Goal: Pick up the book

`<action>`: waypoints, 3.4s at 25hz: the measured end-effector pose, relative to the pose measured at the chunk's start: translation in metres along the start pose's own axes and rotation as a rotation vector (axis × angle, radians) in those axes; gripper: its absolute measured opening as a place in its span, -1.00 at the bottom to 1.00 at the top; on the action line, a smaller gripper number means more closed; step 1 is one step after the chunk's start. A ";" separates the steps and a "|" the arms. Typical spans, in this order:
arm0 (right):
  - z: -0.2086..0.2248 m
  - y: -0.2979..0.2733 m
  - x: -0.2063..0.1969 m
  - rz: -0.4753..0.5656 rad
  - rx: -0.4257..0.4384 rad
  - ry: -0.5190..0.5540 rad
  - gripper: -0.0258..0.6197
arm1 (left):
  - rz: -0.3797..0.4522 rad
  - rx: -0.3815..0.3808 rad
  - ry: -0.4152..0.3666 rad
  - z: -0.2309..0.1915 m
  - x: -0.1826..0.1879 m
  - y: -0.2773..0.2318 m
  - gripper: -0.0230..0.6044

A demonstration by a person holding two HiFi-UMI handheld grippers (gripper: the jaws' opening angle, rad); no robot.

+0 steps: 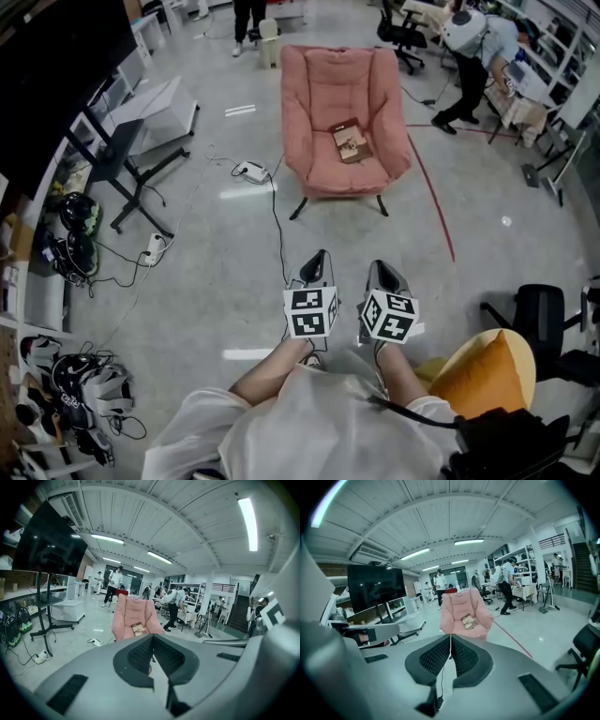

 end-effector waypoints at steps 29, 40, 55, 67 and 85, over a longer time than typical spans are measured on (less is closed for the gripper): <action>0.080 -0.184 0.090 -0.075 -0.001 -0.021 -0.83 | -0.074 0.048 -0.015 -0.028 0.060 -0.195 -0.93; 0.117 -0.254 0.119 -0.119 -0.005 -0.006 -0.83 | -0.096 0.092 -0.028 -0.040 0.080 -0.267 -0.93; 0.122 -0.333 0.152 -0.130 -0.029 0.042 -0.83 | -0.103 0.117 0.015 -0.087 0.103 -0.343 -0.93; 0.110 -0.446 0.214 -0.150 -0.066 0.061 -0.83 | -0.121 0.067 0.016 -0.147 0.158 -0.457 -0.93; 0.099 -0.571 0.255 -0.267 -0.125 0.154 -0.83 | -0.247 0.024 0.061 -0.221 0.178 -0.585 -0.93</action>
Point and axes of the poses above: the fingertips, and each gripper's own axes: y backward along the fingers, z to its right, x out of its top, the point moved 9 cm from there along y, backward along the fingers, and after that the axes turned 4 degrees about -x, right-handed, at the moved point
